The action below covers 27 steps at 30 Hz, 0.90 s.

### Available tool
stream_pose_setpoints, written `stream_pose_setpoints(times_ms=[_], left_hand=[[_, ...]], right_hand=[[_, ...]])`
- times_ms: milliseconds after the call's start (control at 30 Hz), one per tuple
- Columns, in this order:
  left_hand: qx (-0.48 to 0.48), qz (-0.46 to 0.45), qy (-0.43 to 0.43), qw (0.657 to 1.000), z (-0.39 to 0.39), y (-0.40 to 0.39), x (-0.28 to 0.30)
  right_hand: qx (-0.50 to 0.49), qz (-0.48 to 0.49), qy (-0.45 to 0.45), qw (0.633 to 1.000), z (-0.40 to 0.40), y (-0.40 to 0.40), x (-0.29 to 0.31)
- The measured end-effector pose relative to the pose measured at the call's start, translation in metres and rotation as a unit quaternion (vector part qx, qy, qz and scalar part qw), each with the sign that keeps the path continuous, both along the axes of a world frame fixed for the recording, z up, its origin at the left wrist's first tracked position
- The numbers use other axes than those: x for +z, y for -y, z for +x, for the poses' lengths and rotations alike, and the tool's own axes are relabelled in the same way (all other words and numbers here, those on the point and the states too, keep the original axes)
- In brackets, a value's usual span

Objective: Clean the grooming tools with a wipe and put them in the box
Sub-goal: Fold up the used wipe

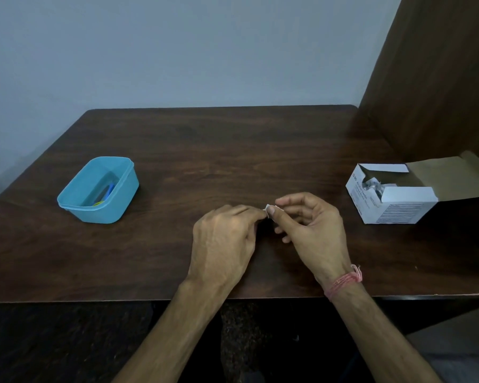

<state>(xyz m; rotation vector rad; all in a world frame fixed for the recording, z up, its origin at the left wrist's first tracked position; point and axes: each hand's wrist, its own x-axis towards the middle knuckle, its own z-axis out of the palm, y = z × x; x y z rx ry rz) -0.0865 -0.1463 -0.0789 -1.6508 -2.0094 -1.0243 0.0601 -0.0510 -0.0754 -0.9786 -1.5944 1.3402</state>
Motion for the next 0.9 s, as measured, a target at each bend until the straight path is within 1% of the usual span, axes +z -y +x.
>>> stream_pose_setpoints(times_ms=[100,267,400,533,600,667,733,800,900], left_hand=[[-0.002,-0.002,0.010,1.000,0.000,0.001,0.000],[-0.004,-0.019,0.052,0.998,0.000,0.002,0.002],[-0.012,-0.032,0.085,0.996,0.001,0.004,0.005],[0.013,-0.034,0.153,0.988,0.005,0.005,0.014],[0.012,-0.048,0.221,0.974,0.001,0.003,0.016],[-0.003,-0.104,0.296,0.950,-0.010,-0.002,0.015],[-0.067,-0.144,0.375,0.913,-0.020,-0.005,0.013],[-0.117,-0.133,0.428,0.886,-0.024,-0.004,0.013],[-0.142,-0.102,0.478,0.861,-0.027,0.000,0.014]], right_hand=[[0.004,0.010,0.021,1.000,0.000,0.001,0.000],[0.012,0.021,0.026,0.999,0.000,0.000,0.000],[0.007,0.011,0.008,1.000,0.000,0.000,-0.002],[-0.022,-0.005,-0.041,0.999,0.002,-0.002,-0.005],[-0.015,-0.009,-0.056,0.998,0.004,-0.003,-0.004],[0.004,-0.014,-0.064,0.998,0.005,-0.002,-0.002],[0.021,-0.015,-0.069,0.997,0.006,-0.002,-0.001],[0.028,-0.012,-0.068,0.997,0.007,-0.001,-0.001],[0.031,-0.005,-0.061,0.998,0.006,-0.001,-0.002]])
